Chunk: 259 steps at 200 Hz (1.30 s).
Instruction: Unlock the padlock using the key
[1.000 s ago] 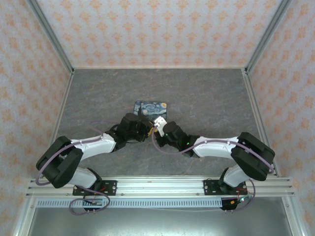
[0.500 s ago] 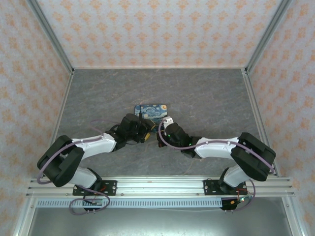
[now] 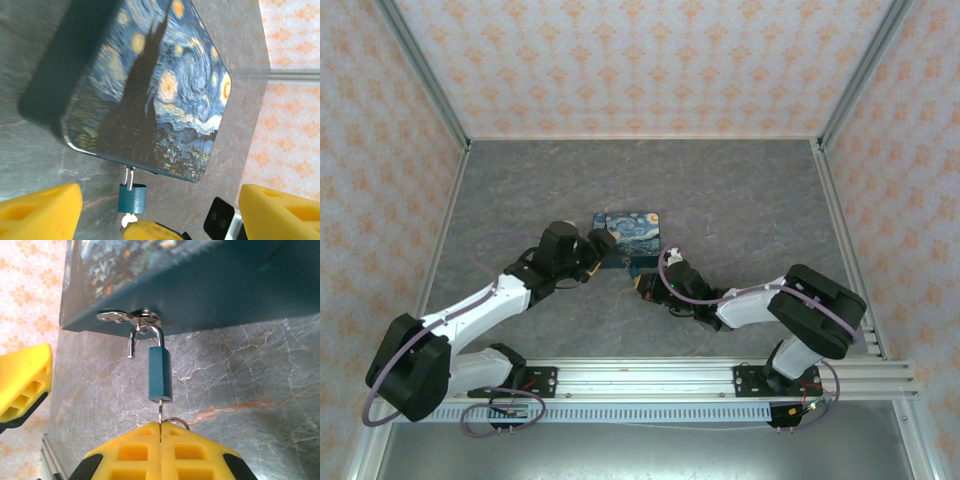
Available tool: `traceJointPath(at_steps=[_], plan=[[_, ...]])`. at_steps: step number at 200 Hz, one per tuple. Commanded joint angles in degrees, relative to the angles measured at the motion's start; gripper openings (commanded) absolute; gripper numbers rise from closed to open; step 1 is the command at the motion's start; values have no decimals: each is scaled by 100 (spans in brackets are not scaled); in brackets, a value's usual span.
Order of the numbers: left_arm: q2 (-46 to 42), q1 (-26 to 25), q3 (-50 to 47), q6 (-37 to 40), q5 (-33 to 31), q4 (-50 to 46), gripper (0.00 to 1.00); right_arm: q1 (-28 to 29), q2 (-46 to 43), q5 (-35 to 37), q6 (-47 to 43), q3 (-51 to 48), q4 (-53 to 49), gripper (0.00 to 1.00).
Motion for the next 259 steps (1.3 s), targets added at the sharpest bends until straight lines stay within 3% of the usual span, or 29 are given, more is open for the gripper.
traceJointPath(at_steps=[1, 48, 69, 110, 141, 188, 259], plan=[[-215, 199, 163, 445, -154, -661, 84, -30, 231, -123, 722, -132, 869, 0], [-36, 851, 547, 1127, 245, -1149, 88, -179, 528, -268, 1050, -181, 1165, 3], [232, 1138, 749, 1467, 394, -1209, 89, -369, 369, -351, 856, -257, 973, 15], [986, 1421, 1173, 2012, 787, -1105, 89, -593, -485, -320, -123, -183, -334, 52], [1549, 1458, 1371, 2221, 1035, -844, 88, -871, -851, -682, -511, -187, -211, 68], [2241, 1456, 1480, 2327, 1416, -579, 83, -1190, -461, -1294, -597, 161, 137, 72], [2439, 1212, 865, 2222, 1592, -490, 63, -1823, 204, -1919, -905, 726, 509, 69]])
